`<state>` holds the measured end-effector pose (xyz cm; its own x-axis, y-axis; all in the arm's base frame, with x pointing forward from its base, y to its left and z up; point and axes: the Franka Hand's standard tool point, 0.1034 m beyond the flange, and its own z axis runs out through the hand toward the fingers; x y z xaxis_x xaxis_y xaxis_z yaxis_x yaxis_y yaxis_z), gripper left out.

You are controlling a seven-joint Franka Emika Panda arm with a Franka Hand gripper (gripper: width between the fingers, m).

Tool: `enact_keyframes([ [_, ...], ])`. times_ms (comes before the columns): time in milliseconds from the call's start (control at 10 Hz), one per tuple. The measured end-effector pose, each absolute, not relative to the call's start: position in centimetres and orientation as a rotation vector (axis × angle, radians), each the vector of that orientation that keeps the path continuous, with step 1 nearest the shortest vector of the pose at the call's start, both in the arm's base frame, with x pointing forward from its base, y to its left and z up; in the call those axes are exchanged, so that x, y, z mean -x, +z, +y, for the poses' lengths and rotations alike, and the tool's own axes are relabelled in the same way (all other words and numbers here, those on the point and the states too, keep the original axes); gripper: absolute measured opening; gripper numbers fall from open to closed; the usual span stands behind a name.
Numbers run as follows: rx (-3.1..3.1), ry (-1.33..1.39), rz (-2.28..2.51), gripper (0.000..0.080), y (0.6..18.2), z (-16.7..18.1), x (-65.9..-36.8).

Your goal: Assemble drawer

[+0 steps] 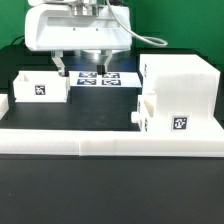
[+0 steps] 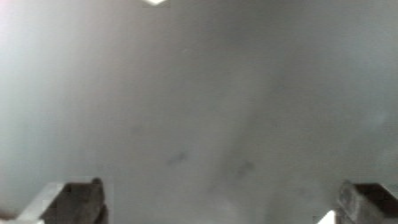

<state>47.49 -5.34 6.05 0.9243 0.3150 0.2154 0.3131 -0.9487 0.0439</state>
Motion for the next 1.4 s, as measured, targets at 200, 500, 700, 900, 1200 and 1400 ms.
enact_keyframes([
  [200, -3.137, 0.231, 0.255, 0.0649, 5.4, -6.4, -45.3],
  [500, -3.15, 0.171, 0.071, 0.0649, 4.9, -8.8, -43.2],
  [700, -3.124, 0.201, 0.066, 0.0649, 4.7, -10.9, -41.9],
  [900, -3.126, 0.195, 0.07, 0.0649, 4.6, -10.8, -41.8],
  [1200, -3.119, 0.189, 0.141, 0.0649, 4.0, -11.0, -41.2],
  [1400, -3.104, 0.169, 0.246, 0.0649, 2.5, -11.2, -39.0],
])
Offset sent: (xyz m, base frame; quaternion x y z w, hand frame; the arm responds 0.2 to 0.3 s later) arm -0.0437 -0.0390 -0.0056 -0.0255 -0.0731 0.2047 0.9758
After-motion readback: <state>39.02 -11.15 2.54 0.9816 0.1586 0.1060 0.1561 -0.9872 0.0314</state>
